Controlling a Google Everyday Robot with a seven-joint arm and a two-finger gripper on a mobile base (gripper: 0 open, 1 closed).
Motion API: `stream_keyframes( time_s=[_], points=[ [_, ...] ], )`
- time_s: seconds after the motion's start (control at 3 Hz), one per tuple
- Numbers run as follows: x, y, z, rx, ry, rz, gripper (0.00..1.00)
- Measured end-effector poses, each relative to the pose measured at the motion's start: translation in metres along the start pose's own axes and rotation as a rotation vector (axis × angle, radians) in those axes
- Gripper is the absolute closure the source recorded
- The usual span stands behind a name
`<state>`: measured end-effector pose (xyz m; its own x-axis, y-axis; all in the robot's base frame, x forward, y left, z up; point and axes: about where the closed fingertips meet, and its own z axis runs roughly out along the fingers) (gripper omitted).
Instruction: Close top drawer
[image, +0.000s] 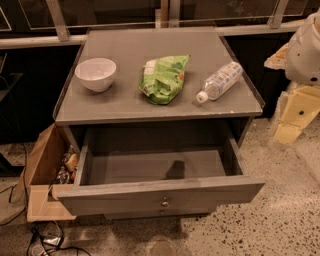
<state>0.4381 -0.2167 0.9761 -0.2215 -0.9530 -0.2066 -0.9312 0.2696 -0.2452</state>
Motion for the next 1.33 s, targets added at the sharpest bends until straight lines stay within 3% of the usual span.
stream_keyframes(
  time_s=[0.33,0.67,1.33],
  points=[
    [0.0000,0.0000,0.0000,0.000,0.000,0.000,0.00],
    [0.0000,0.0000,0.0000,0.000,0.000,0.000,0.18],
    [0.0000,0.0000,0.0000,0.000,0.000,0.000,0.64]
  ],
)
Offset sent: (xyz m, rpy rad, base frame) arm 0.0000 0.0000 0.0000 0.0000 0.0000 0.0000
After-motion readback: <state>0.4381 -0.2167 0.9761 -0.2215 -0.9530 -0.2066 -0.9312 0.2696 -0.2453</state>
